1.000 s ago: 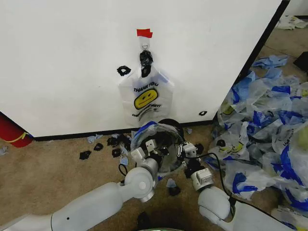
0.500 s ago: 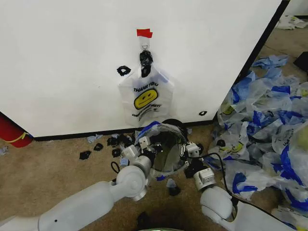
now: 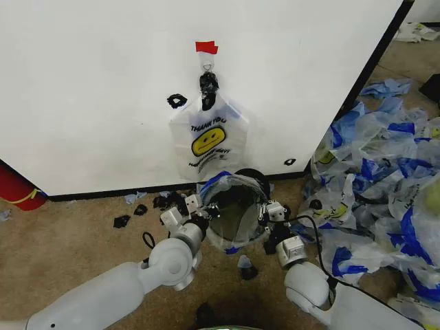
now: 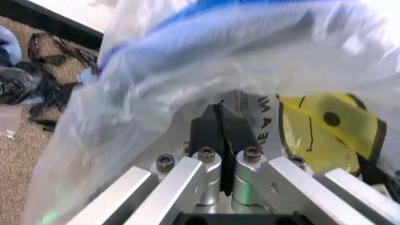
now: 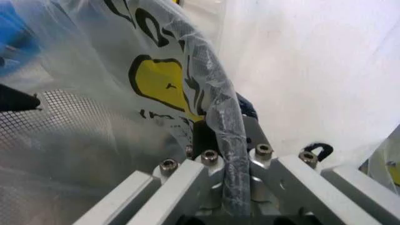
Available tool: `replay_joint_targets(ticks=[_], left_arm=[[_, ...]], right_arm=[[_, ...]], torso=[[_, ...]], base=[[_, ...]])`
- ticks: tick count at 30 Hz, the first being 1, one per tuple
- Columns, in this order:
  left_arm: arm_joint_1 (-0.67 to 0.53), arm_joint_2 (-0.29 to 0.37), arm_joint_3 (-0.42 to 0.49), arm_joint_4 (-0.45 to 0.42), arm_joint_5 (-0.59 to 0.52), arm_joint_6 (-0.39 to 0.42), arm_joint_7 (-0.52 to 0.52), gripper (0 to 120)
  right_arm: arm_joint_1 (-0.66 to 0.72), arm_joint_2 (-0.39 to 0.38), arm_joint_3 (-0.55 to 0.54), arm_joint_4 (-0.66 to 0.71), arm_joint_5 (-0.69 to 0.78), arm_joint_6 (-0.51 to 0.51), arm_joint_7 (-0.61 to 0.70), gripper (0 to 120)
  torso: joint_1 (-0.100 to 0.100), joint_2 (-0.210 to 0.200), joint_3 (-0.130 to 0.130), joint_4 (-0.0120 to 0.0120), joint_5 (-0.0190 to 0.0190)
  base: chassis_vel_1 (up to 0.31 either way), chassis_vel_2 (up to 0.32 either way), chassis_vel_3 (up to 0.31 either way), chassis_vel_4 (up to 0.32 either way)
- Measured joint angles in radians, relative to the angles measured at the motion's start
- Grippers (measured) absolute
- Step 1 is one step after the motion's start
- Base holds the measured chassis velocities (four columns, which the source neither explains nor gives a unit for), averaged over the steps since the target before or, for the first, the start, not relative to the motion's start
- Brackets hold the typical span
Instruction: Pick up the garbage bag from the wall and place it over the trash bin.
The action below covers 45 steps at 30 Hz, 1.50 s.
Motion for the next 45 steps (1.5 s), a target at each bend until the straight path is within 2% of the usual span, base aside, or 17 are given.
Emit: replay_joint_targets(ticks=[17, 39, 45], left_arm=[[0.003, 0.002, -0.033, 0.022, 0.012, -0.003, 0.019, 0], [-0.005, -0.086, -0.026, 0.096, 0.041, -0.016, 0.026, 0], [-0.003, -0.089, -0.023, 0.097, 0.049, -0.018, 0.026, 0]], right_arm=[[-0.031, -0.005, 0.002, 0.048, -0.039, 0.012, -0.002, 0], [-0.038, 0.000, 0.022, 0.070, -0.053, 0.014, 0.004, 0], [-0.037, -0.002, 0.023, 0.066, -0.051, 0.013, 0.006, 0]], torso=[[0.000, 0.000, 0.000, 0.0000, 0.0001], [0.000, 0.000, 0.000, 0.0001, 0.0000], [0.000, 0.000, 0.000, 0.0001, 0.0001]], base=[[0.000, 0.000, 0.000, 0.000], [0.000, 0.000, 0.000, 0.000], [0.000, 0.000, 0.000, 0.000]])
